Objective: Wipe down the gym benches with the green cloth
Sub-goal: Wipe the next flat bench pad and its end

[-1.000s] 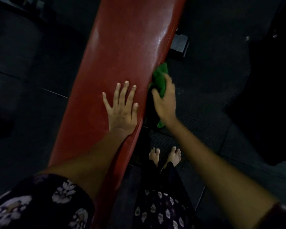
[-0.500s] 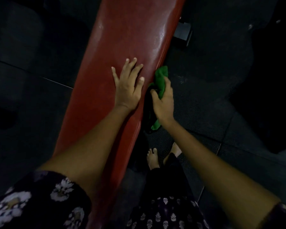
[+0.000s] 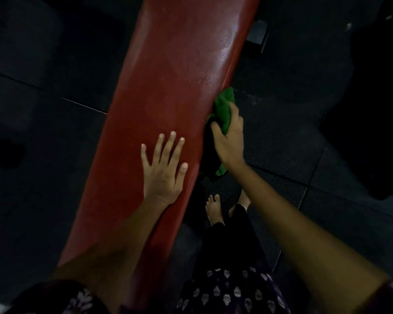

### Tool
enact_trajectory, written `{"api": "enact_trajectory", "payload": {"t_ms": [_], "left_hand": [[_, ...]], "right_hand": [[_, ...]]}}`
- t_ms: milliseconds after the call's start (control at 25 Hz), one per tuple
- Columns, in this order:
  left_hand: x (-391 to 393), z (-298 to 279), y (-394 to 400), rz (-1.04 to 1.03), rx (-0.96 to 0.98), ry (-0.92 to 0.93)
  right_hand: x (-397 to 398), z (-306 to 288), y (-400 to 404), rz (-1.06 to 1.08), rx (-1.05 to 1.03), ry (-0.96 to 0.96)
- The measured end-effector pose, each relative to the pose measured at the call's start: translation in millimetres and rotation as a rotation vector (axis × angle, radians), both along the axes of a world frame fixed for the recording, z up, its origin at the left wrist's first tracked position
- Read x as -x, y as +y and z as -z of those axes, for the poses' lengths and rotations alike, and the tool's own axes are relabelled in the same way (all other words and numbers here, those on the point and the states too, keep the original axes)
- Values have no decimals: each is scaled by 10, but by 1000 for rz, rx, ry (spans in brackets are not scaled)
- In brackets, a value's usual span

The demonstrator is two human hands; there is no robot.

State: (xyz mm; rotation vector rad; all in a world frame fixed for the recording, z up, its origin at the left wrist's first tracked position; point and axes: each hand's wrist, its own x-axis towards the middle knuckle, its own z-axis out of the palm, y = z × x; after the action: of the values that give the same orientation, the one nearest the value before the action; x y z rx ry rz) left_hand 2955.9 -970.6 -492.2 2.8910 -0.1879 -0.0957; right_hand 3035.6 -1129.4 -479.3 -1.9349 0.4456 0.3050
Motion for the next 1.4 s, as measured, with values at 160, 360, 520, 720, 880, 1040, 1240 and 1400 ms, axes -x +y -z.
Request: {"api": "enact_trajectory", "payload": {"t_ms": [160,360,520,720,880,1040,1240,1400], "left_hand": [[-2,18,34,3,-1,3],[32,34,52,5,-11,-24],[0,30,15,6,-3,-30],[-7,23,32,5,12,-31],[-1,30,23,-1,-1,-26],[-10,-34,3,19,99,-10],[375,-119,313,18,147,-33],[905,-88,498,-11,47,20]], "right_hand": [[-574,-13,-84,74,41,-12],[230,42,178,0,60,-21],[400,-10,162,4,12,21],[-117,-14,54,29,41,-3],[624,-11,275,-40,35,9],[681,-49,181,-55,-11,34],[428,-21,172,-11,1,-7],[1338,-55,486,-56,-51,41]]}}
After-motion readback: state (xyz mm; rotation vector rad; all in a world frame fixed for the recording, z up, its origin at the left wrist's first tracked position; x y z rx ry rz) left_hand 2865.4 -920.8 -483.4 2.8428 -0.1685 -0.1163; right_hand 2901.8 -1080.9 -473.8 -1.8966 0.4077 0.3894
